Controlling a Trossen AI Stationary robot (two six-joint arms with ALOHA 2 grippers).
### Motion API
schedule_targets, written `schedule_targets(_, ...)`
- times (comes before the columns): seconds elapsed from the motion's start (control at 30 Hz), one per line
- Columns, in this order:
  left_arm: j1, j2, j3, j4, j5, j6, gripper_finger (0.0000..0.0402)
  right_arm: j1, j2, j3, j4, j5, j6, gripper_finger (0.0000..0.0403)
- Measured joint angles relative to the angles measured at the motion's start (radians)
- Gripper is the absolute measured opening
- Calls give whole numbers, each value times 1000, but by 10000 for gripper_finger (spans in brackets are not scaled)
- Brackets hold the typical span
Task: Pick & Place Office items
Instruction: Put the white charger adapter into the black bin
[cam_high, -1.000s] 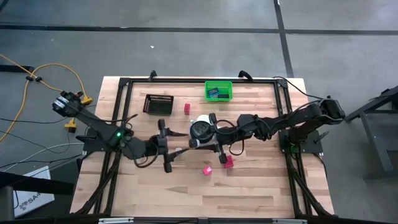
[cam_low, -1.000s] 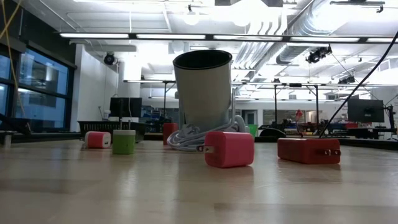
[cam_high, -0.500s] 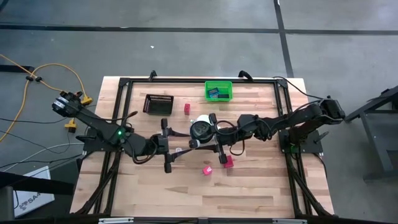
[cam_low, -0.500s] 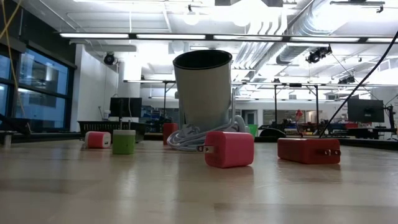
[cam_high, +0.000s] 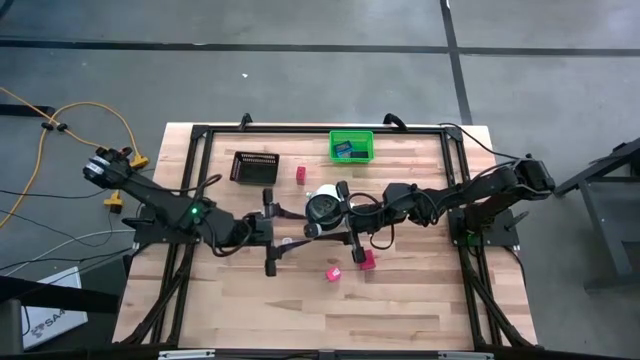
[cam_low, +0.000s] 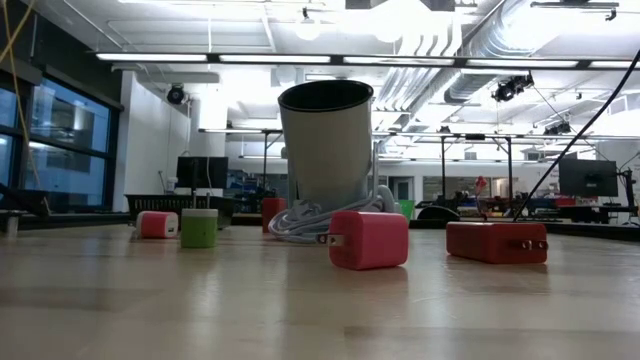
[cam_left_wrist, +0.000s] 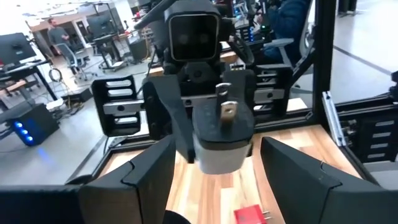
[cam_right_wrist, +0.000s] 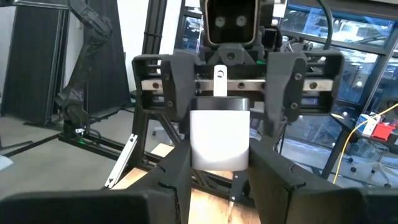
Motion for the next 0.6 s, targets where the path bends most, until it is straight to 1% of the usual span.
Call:
schedule_targets(0.2, 23, 21, 0, 35, 5, 27, 227, 0, 0, 0, 1, -5, -2, 113)
schedule_targets(0.4, 24, 28, 0, 61, 49, 49, 227, 1, 0, 0, 1, -7, -3, 114)
schedule_targets(0.6, 24, 30, 0, 82, 50, 63, 227, -1, 0, 0, 2, -7, -7, 114)
